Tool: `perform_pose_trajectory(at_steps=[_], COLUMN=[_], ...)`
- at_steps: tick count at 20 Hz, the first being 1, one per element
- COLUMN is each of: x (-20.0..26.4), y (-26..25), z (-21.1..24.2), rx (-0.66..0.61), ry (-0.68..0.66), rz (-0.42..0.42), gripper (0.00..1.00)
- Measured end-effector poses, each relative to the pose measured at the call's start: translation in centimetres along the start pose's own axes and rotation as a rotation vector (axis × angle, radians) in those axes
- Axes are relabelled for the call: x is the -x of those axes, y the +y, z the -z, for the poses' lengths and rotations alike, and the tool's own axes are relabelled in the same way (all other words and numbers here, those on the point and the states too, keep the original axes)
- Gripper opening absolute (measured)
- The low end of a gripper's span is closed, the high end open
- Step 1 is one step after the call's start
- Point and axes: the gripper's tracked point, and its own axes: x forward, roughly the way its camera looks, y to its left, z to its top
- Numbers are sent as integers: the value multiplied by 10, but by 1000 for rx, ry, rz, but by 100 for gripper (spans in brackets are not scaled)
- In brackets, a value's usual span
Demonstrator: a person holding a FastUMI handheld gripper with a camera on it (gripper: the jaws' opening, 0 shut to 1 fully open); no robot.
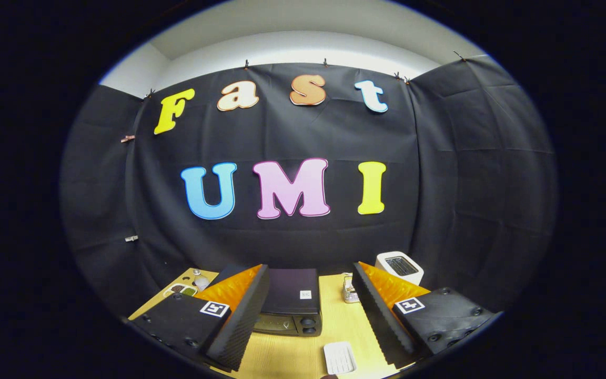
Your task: Open the toaster oven, put the food inside, and close the toaster oven door.
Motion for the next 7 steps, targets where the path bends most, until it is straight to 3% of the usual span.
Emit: perform_pose_trajectory(at_steps=[7], x=[10], y=[-38], z=[-6], rx=[-24], ry=[-29], rz=[55], gripper=[98])
